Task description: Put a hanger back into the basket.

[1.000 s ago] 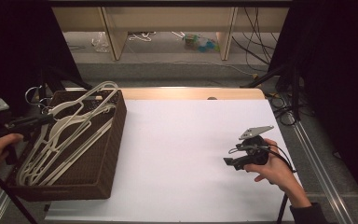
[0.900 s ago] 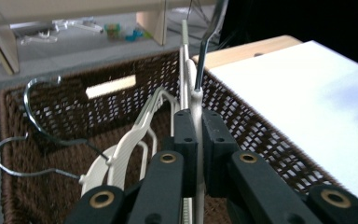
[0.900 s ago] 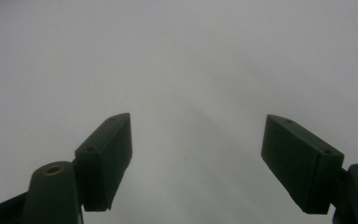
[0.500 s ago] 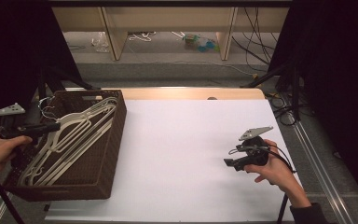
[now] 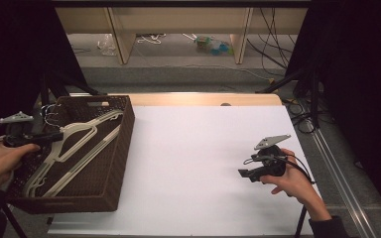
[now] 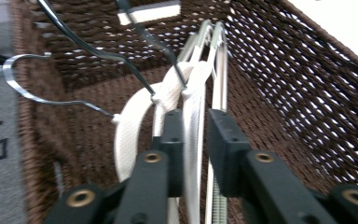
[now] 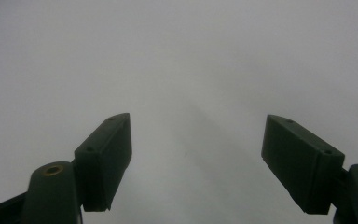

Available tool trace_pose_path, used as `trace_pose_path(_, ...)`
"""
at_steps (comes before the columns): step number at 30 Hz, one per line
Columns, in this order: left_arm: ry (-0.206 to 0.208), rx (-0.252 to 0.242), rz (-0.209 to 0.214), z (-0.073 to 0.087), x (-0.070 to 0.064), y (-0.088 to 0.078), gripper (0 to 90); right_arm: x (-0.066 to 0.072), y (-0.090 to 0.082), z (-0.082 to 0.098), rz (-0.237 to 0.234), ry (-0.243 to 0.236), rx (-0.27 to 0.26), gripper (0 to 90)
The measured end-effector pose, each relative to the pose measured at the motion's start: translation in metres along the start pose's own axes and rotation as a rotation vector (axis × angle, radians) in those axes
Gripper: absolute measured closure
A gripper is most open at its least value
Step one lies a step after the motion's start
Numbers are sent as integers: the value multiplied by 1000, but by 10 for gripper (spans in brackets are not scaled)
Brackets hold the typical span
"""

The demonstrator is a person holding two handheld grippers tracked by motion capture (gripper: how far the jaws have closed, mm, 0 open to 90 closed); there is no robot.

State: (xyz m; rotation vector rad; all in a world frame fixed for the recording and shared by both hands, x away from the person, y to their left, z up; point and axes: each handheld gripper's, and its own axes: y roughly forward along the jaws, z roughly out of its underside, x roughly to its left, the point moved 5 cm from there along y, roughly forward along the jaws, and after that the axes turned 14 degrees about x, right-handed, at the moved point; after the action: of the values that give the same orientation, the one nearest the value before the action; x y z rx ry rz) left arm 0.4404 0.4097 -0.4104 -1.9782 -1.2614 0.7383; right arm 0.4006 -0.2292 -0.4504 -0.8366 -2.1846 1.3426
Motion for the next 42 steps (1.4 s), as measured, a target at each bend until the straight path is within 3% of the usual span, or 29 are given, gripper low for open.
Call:
trace_pose_path(1,-10,-12,-18,-1,0,-3,662,0,0,0,0,0,-1,250)
trace_pose_path(2,-8,-27,-43,-2,-1,-6,536,-1,0,0,3,-1,-3,250)
trace_pose_path(3,11,-41,-70,-3,-4,-9,536,-1,0,0,3,-1,-3,250)
trace_pose_path(4,19,-63,-87,-5,-9,-13,478,0,0,-1,2,7,-6,248)
trace_pose_path(5,24,-84,-87,-7,-15,-18,478,0,0,-1,2,7,-6,248)
trace_pose_path(7,25,-125,-72,-11,-30,-26,392,3,-2,-1,-15,17,1,238)
trace_pose_path(9,33,-153,-66,-15,-45,-34,371,3,-1,-1,-14,13,0,238)
trace_pose_path(15,72,-255,34,-24,-103,-47,310,3,-1,-1,9,1,-22,231)
trace_pose_path(22,149,-282,153,-26,-175,-34,280,9,-5,-4,31,27,-92,223)
trace_pose_path(28,193,-295,229,-24,-220,-18,272,12,-10,-4,36,3,-125,218)
trace_pose_path(30,211,-280,246,-21,-232,-12,265,16,-12,-3,25,14,-136,215)
trace_pose_path(32,234,-282,249,-18,-242,-6,262,17,-12,-3,26,-6,-159,210)
trace_pose_path(36,243,-292,293,-13,-261,5,258,25,-15,-1,29,-2,-201,200)
trace_pose_path(42,294,-294,279,-1,-279,22,255,35,-18,2,10,-7,-245,193)
